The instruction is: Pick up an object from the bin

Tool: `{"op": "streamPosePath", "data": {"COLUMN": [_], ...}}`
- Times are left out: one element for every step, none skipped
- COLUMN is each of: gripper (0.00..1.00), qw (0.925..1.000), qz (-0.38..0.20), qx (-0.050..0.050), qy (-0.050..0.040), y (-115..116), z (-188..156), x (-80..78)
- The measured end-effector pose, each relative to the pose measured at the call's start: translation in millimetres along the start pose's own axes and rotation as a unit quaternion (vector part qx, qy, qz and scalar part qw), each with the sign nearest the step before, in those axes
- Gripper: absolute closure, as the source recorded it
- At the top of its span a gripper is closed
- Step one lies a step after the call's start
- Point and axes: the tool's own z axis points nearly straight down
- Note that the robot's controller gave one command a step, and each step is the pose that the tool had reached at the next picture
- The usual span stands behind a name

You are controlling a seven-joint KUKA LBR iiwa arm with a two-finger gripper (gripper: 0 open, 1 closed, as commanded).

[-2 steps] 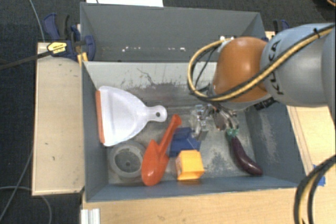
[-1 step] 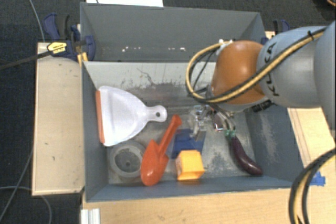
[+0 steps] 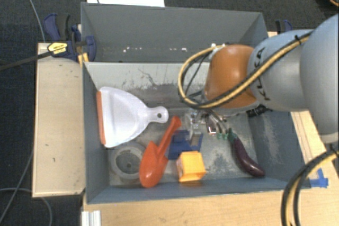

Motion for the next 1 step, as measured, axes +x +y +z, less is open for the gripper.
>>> {"op": "streamPosePath", "data": {"gripper": [1.00], "qw": [0.9955], "qz": [-0.095], "qx": [0.001], "qy": [-0.0052], "y": [-16.9], "z": [-35.5], "x": [3.6]}}
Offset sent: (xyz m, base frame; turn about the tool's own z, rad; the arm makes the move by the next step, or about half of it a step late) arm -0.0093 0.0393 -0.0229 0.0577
